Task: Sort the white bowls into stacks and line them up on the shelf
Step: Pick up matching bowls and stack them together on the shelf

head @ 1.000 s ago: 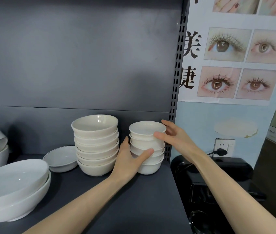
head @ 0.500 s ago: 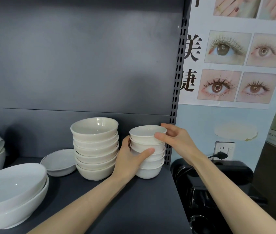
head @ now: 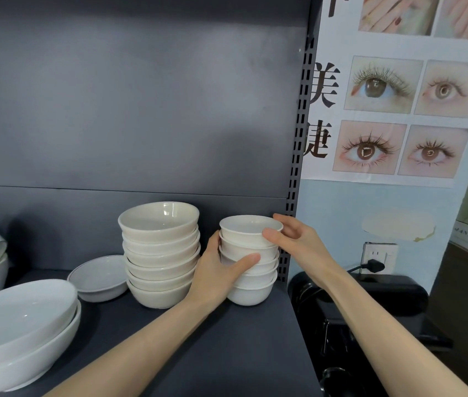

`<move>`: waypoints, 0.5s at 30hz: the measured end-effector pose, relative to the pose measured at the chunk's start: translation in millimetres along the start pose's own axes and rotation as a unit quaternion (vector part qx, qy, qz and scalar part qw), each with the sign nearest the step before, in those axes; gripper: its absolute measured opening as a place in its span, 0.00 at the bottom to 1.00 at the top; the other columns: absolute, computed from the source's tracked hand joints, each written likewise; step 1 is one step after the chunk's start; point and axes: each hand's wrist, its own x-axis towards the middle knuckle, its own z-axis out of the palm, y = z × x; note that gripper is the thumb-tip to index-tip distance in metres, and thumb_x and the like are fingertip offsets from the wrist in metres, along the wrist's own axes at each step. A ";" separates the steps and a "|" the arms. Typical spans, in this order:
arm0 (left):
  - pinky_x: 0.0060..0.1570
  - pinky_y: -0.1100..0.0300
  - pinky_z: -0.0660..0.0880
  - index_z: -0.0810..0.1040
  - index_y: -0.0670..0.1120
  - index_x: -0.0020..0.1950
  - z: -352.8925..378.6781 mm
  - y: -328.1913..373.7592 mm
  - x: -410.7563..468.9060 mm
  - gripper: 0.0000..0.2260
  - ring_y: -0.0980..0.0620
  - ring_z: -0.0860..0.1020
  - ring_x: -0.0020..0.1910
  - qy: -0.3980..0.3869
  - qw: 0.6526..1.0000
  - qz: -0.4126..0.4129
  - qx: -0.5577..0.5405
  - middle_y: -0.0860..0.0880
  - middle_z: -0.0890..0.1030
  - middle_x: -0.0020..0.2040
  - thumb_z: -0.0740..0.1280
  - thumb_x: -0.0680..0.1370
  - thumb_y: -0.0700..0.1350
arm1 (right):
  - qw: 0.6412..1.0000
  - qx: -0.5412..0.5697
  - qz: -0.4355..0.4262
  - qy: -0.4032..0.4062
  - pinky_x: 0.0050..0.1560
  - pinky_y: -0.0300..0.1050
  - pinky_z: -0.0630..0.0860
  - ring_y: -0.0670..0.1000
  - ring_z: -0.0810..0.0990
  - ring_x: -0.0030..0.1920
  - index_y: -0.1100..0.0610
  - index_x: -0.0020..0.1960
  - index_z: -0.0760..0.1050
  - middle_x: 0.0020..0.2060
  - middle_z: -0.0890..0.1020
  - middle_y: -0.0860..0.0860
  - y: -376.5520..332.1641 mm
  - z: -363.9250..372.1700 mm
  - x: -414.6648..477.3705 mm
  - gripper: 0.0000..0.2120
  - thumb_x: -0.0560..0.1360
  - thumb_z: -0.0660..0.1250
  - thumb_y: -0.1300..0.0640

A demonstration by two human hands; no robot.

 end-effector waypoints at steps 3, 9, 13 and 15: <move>0.58 0.65 0.72 0.69 0.55 0.67 -1.5 7.0 -2.8 0.28 0.67 0.76 0.57 -0.017 0.999 0.003 0.029 0.61 0.79 0.59 0.76 0.70 0.50 | 1.000 -0.020 0.006 -0.016 0.67 0.45 0.69 0.46 0.73 0.65 0.57 0.74 0.64 0.67 0.74 0.49 -3.4 -1.9 -2.1 0.33 0.72 0.72 0.52; 0.50 0.75 0.70 0.69 0.56 0.63 -12.0 16.4 -11.8 0.19 0.68 0.75 0.52 -0.026 0.991 -0.013 0.127 0.63 0.76 0.54 0.71 0.75 0.48 | 0.994 -0.100 0.010 -0.040 0.63 0.42 0.69 0.46 0.70 0.62 0.53 0.73 0.65 0.62 0.72 0.46 -17.0 -2.8 -8.5 0.31 0.73 0.71 0.49; 0.59 0.52 0.74 0.74 0.45 0.62 -22.3 25.5 -23.2 0.17 0.49 0.77 0.56 -0.037 0.974 -0.019 0.221 0.49 0.79 0.56 0.70 0.75 0.48 | 0.982 -0.185 -0.008 -0.036 0.62 0.41 0.68 0.49 0.72 0.66 0.55 0.70 0.69 0.63 0.74 0.49 -28.6 -8.0 -18.3 0.29 0.72 0.72 0.49; 0.57 0.54 0.74 0.75 0.45 0.60 -28.5 34.2 -31.8 0.15 0.51 0.77 0.55 -0.061 0.958 -0.010 0.280 0.50 0.77 0.56 0.68 0.75 0.49 | 0.969 -0.242 -0.029 -0.035 0.61 0.39 0.66 0.48 0.71 0.66 0.56 0.69 0.70 0.65 0.74 0.50 -37.6 -10.1 -24.8 0.28 0.72 0.72 0.49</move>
